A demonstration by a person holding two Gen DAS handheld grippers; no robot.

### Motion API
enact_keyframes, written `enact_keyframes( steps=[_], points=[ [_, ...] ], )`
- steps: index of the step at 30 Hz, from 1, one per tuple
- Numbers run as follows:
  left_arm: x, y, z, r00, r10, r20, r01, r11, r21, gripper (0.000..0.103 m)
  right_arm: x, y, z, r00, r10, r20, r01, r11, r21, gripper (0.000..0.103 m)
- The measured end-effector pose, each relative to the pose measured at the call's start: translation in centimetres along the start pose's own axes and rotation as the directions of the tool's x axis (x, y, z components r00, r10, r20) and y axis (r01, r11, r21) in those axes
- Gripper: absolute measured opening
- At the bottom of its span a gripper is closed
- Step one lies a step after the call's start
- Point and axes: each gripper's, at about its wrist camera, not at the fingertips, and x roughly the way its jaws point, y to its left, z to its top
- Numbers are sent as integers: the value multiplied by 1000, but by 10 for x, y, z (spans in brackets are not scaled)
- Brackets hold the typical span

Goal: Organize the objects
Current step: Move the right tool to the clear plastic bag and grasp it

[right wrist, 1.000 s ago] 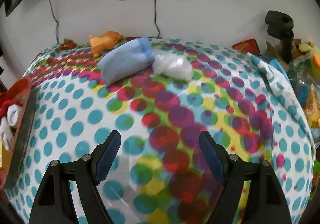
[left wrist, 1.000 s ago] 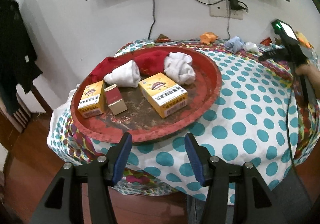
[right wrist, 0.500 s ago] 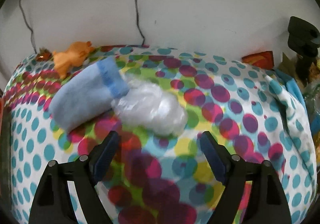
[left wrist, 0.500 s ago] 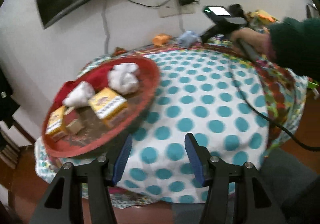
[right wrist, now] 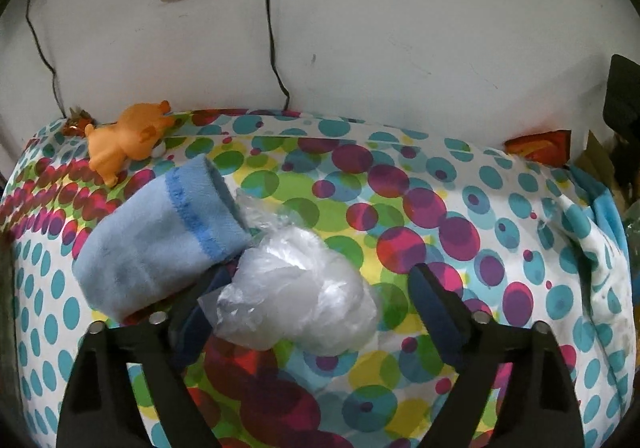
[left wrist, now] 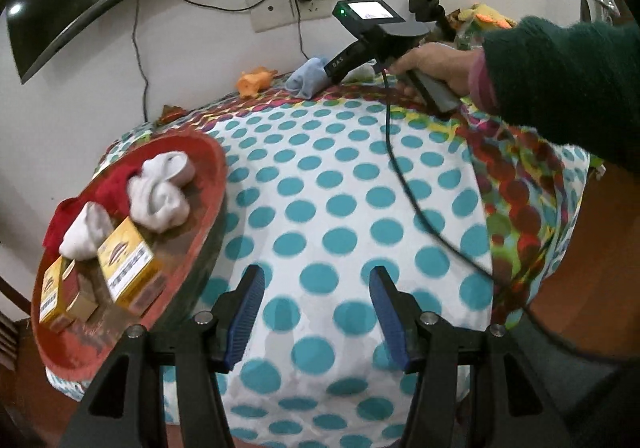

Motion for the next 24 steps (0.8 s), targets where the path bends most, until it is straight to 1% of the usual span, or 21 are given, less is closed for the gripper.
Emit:
enact_keyframes(
  steps=[1,4,6,8,9,12,15,16,17,18,20,23,24],
  points=[
    [1,-1,3,1000,1,4,-1,1000,3,56,-3,1,-2,1000,6,4,-6,1000,-11,58],
    [9,-7,16,1000,-17,6,17,1000,22,56,-11,2,-12,1000,27,2,-27,999,-41,47],
    [16,-11,24,1000,-23,1,23,999,22,56,-19,0,-22,999,44,3,-44,997,-60,45],
    [24,-12,32,999,-44,1,44,999,7,56,-25,-1,-32,999,52,6,-52,996,-74,44],
    [29,-12,36,999,-44,-5,44,999,-7,56,-29,-1,-35,998,57,7,-57,995,-79,42],
    [41,-8,49,998,-65,-8,65,996,-55,56,-39,-6,-49,997,73,12,-71,992,-101,42],
    [55,-6,62,998,-55,-13,54,997,-60,56,-49,-12,-59,996,91,9,-90,991,-102,42],
    [61,-5,67,999,-37,-22,35,998,-59,56,-53,-12,-64,996,86,7,-85,990,-111,42],
    [68,-4,74,999,-34,-33,32,998,-59,56,-55,-11,-65,996,87,6,-85,989,-118,42],
    [74,-1,80,998,-46,-37,44,997,-60,56,-56,-12,-68,996,91,4,-90,989,-118,42],
    [84,7,93,999,-25,-45,21,996,-84,56,-61,-16,-74,996,87,6,-86,989,-118,42],
    [101,16,113,997,-30,-65,23,995,-102,56,-63,-20,-76,996,89,5,-88,990,-111,44],
    [109,17,119,996,-44,-78,36,994,-100,56,-63,-19,-76,997,83,6,-82,990,-115,44]
  ],
)
